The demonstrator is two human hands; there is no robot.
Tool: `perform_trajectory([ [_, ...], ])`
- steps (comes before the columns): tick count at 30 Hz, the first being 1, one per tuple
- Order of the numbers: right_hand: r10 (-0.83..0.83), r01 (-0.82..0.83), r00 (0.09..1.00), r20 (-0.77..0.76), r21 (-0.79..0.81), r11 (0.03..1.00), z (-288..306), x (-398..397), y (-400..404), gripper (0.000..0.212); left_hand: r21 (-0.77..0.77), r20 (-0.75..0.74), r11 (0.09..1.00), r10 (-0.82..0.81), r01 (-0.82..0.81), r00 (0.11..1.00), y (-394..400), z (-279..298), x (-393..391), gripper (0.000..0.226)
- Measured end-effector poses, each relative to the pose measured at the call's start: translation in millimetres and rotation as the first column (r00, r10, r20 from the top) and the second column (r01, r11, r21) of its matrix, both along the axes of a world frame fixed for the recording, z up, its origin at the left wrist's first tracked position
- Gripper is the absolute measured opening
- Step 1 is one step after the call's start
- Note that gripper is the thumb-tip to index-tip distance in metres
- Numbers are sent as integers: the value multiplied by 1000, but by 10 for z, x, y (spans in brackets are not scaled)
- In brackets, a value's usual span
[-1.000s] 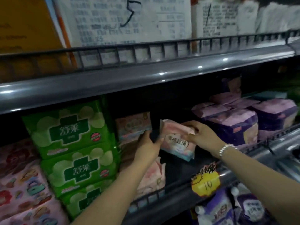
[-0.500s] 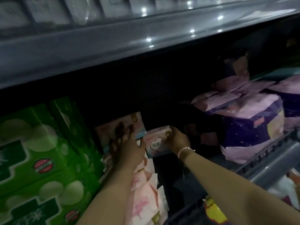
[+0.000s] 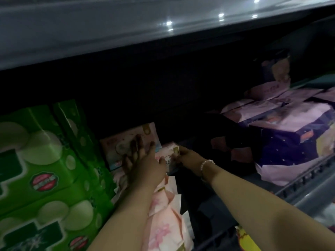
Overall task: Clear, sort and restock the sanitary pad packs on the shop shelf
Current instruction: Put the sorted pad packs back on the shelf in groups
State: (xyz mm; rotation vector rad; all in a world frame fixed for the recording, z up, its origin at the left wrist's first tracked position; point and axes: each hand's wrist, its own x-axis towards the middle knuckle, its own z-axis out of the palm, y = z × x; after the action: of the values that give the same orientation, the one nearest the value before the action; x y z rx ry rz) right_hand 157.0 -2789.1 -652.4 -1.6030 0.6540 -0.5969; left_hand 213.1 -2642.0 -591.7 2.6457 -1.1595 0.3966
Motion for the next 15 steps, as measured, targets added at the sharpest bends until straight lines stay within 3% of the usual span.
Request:
perform_trajectory([
  [7, 171, -190, 979, 109, 188, 964, 29, -137, 26, 28, -23, -35, 997, 73, -74, 997, -5, 30, -46, 67],
  [10, 30, -51, 992, 125, 174, 983, 13, -111, 8, 19, -56, -60, 993, 101, -104, 993, -5, 25, -31, 68],
  [15, -88, 75, 986, 143, 94, 993, 23, -129, 4, 38, -104, -73, 989, 97, -104, 993, 14, 8, -15, 66],
])
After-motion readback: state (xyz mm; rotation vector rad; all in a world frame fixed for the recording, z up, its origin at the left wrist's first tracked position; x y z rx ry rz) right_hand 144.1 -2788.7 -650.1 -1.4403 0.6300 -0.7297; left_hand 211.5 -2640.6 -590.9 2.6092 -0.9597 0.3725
